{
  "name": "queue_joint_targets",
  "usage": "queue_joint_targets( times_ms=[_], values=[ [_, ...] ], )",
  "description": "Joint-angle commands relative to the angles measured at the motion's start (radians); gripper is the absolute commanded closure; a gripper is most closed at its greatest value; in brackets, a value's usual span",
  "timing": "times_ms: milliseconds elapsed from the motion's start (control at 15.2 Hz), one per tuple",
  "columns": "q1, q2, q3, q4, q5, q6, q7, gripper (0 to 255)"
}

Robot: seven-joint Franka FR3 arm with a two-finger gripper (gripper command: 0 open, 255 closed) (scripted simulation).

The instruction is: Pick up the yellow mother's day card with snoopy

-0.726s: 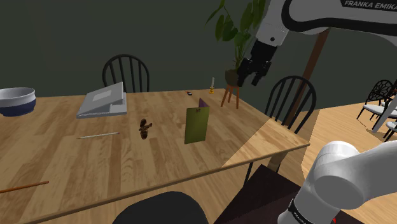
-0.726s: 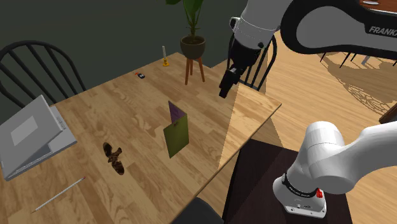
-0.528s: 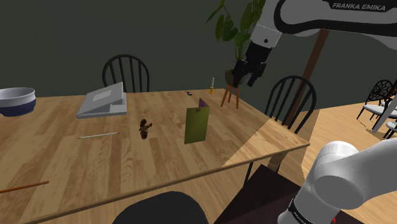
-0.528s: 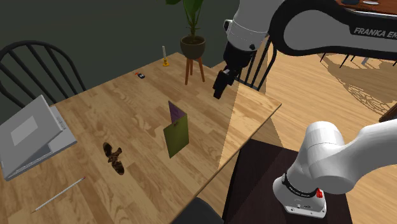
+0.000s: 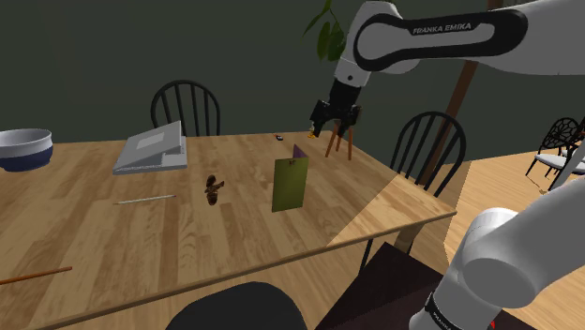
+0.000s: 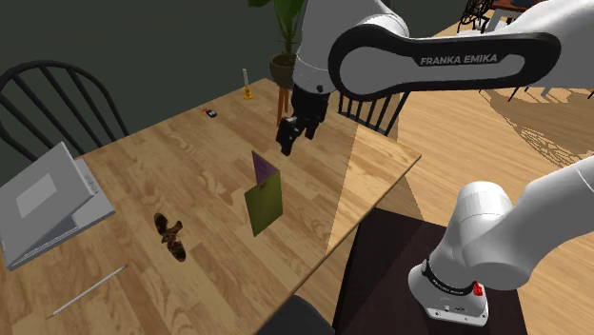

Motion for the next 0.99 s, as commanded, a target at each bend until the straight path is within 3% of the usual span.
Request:
queue_joint_targets(
  times_ms=[0,528,924],
  values=[
    [-0.002,0.069,-0.006,0.018,0.013,0.046,0.011,0],
    [-0.004,0.365,-0.024,0.172,0.079,0.163,0.052,0],
    [-0.004,0.381,-0.024,0.109,0.086,0.242,0.042,0]
  ],
)
